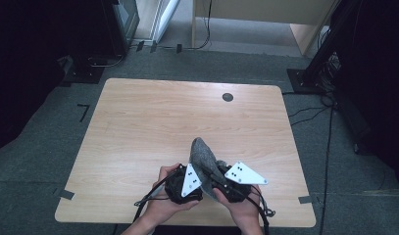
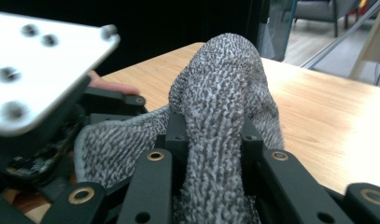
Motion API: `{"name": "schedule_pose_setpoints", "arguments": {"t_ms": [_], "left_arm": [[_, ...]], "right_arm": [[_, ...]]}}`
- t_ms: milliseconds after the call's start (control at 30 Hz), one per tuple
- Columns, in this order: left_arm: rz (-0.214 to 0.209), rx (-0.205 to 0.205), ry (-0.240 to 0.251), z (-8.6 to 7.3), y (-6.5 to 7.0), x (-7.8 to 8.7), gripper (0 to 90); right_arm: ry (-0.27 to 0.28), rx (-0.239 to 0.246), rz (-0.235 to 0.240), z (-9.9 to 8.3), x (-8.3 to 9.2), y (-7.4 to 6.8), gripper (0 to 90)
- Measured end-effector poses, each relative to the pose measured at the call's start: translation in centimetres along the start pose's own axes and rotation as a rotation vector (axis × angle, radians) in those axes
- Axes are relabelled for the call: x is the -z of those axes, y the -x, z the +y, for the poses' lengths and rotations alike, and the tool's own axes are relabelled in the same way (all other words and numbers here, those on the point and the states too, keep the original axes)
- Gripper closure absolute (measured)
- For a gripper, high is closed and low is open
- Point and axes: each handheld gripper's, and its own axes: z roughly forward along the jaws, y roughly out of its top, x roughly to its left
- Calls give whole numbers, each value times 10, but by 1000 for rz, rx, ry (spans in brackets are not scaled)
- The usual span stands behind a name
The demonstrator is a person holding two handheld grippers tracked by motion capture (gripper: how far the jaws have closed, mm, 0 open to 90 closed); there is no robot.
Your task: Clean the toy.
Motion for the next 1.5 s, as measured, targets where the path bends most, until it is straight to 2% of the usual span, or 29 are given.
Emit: {"name": "schedule_pose_setpoints", "arguments": {"t_ms": [67,133,200,233,267,300,333,367,400,467,533,567,633,733,800,833,867,933,1000,1067,1100,1167,1233,1300,1333,1367,1400,1467,1500], "left_arm": [[-7,12,4,-3,-6,-1,347],[-2,23,-8,-5,-9,-4,347],[-9,17,-11,-6,-6,-6,348],[-21,7,-2,-6,-4,-5,348],[-30,0,14,-5,-2,-3,348],[-33,-16,22,-4,0,-1,348],[-34,-25,25,-3,1,0,348],[-35,-21,24,-3,1,1,347],[-36,-12,22,-4,0,2,347],[-31,10,16,-7,0,1,347],[-40,26,20,-9,-1,3,347],[-35,23,21,-9,-1,4,347],[-37,28,25,-10,-5,6,347],[-32,42,24,-12,-11,6,348],[-41,54,28,-11,-13,5,347],[-41,49,29,-11,-12,4,347],[-45,45,30,-11,-11,4,348],[-49,45,36,-10,-11,4,347],[-46,43,31,-11,-12,5,347],[-48,61,28,-11,-13,6,347],[-47,62,26,-11,-13,6,347],[-45,65,18,-10,-11,5,347],[-55,74,15,-9,-10,3,347],[-59,76,17,-8,-10,2,347],[-57,75,18,-8,-10,2,347],[-58,73,15,-8,-11,2,347],[-59,76,17,-8,-11,2,347],[-64,82,17,-9,-11,1,347],[-70,89,18,-8,-11,1,347]], "right_arm": [[-2,-10,29,1,-6,3,739],[9,-15,58,-2,-13,-2,738],[-9,45,73,-6,-17,-8,737],[-29,92,55,-4,-15,-8,737],[-36,96,33,-1,-10,-5,738],[-23,74,5,0,-5,1,740],[-7,29,-20,1,0,7,740],[0,-22,-34,1,3,12,740],[2,-46,-31,0,3,13,738],[-9,-25,-8,-1,1,4,728],[-38,10,58,-1,-4,-9,725],[-46,34,43,0,-6,-14,727],[-49,19,42,2,-6,-11,729],[-48,30,-69,2,-5,0,729],[-26,-31,-61,0,-6,2,731],[-19,-23,-58,0,-6,-1,731],[-15,13,-42,0,-7,-7,731],[-18,36,20,0,-9,-15,731],[-26,81,10,1,-9,-17,732],[-28,56,-29,2,-6,-8,735],[-35,14,-58,1,-4,0,737],[-55,-30,-57,1,-2,3,739],[-57,18,-68,2,-3,-7,739],[-67,78,-3,3,-6,-20,737],[-70,105,1,3,-7,-24,737],[-72,132,-10,3,-7,-25,736],[-72,134,-15,3,-7,-21,736],[-60,78,-56,2,-4,-7,738],[-61,26,-77,1,-2,-1,738]]}}
